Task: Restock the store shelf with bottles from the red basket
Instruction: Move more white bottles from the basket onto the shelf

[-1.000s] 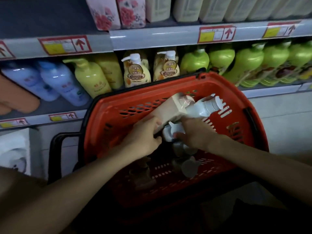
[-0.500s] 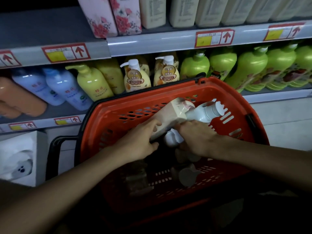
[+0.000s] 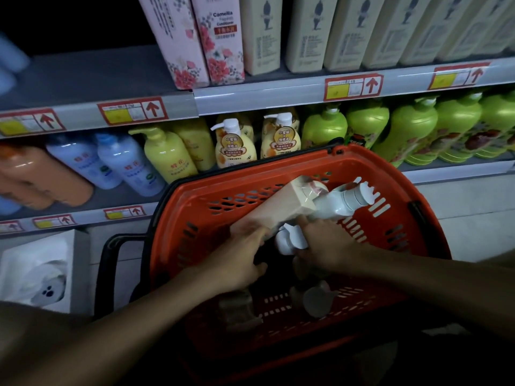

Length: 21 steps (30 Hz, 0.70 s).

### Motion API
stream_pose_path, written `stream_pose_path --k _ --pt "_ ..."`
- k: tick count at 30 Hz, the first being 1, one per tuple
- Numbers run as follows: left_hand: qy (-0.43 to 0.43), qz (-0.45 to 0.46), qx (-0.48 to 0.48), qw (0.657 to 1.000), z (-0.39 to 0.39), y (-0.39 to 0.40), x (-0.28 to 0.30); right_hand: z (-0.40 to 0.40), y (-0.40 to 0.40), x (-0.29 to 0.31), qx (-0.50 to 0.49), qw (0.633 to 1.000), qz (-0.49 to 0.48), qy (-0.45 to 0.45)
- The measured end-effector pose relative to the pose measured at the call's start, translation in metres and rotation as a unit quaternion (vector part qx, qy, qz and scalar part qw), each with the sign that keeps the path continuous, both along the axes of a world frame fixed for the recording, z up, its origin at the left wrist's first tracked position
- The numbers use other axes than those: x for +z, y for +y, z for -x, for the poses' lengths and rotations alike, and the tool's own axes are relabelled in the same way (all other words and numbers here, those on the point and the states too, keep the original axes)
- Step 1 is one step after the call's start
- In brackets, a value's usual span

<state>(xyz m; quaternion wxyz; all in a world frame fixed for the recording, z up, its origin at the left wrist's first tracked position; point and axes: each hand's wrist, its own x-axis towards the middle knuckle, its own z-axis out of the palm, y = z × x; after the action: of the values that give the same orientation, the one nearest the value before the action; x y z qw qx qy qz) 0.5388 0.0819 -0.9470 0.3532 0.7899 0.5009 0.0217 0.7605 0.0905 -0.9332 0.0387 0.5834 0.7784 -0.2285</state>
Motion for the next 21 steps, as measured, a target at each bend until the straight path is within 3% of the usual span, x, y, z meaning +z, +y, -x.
stream_pose_path --k 11,17,21 --pt "-0.039 -0.001 0.033 0.999 0.004 0.018 0.001 -0.009 0.006 0.005 0.011 0.999 -0.018 0.025" --pt "-0.042 0.014 0.035 0.998 0.002 0.021 0.006 -0.009 -0.002 0.030 0.039 0.995 -0.076 0.043" --pt "-0.091 0.011 -0.009 0.996 -0.006 0.020 0.015 -0.005 -0.002 0.057 0.050 0.987 -0.102 0.115"
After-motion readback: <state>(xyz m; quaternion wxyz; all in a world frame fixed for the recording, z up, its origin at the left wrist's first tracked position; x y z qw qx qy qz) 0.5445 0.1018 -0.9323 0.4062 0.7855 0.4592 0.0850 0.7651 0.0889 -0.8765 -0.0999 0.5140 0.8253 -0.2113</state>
